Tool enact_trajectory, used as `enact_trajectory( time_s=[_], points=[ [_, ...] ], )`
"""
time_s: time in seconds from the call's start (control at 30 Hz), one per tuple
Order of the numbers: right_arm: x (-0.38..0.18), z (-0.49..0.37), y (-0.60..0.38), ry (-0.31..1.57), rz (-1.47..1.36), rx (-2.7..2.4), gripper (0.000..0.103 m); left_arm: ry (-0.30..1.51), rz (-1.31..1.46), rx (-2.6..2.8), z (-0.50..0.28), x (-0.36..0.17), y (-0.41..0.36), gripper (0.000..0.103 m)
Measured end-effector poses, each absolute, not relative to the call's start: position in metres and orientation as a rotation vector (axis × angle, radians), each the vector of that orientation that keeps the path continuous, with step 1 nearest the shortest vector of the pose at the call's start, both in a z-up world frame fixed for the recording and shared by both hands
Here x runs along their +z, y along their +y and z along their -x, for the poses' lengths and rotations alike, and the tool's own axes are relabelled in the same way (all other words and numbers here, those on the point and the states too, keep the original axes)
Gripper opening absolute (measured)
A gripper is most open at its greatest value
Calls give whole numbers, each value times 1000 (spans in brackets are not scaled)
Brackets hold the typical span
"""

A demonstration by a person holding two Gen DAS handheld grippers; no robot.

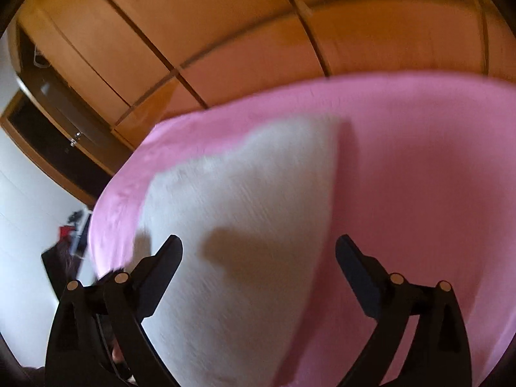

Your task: Fold small clothes

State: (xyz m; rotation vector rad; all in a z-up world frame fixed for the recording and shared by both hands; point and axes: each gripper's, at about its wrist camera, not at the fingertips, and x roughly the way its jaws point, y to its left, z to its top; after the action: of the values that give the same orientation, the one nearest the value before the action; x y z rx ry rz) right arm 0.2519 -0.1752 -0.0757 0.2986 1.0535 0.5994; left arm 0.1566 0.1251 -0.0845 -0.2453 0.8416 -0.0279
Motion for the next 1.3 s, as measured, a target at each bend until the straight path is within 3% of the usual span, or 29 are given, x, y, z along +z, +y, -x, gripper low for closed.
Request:
enact_trajectory(
  time_s=[0.13,0.17,0.33,0.4,0.43,0.47,0.6,0.7,0.93,1.13,1.23,1.3],
  points=[
    [-105,-256,-182,1117,-459,691,95,873,312,-98,-164,-90,138,70],
    [-109,-261,-179,1126,-499,731,90,878,335,-119,-166,-92,142,70],
    [-120,-281,-151,1149,-486,788,85,904,451,-220,-172,-104,158,70],
    [-118,-283,-145,1146,-465,784,70,901,460,-240,-170,-105,159,66],
    [-113,-281,-144,1136,-461,777,64,896,473,-271,-169,-105,159,55],
    [-110,-278,-142,1127,-458,770,54,894,509,-307,-168,-105,158,53],
    [-71,-251,-153,1029,-440,772,46,863,547,-353,-161,-99,148,43],
    [-41,-234,-176,939,-430,769,46,859,558,-421,-165,-90,123,41],
    [7,-208,-290,786,-452,603,46,891,367,-643,-214,-58,-32,41],
    [-17,-200,-413,786,-558,331,48,921,64,-711,-240,-45,-191,41],
    [-57,-197,-452,868,-580,175,58,941,-95,-649,-240,-62,-245,41],
    [-77,-191,-464,905,-595,109,74,902,-151,-610,-236,-65,-262,43]
  ],
)
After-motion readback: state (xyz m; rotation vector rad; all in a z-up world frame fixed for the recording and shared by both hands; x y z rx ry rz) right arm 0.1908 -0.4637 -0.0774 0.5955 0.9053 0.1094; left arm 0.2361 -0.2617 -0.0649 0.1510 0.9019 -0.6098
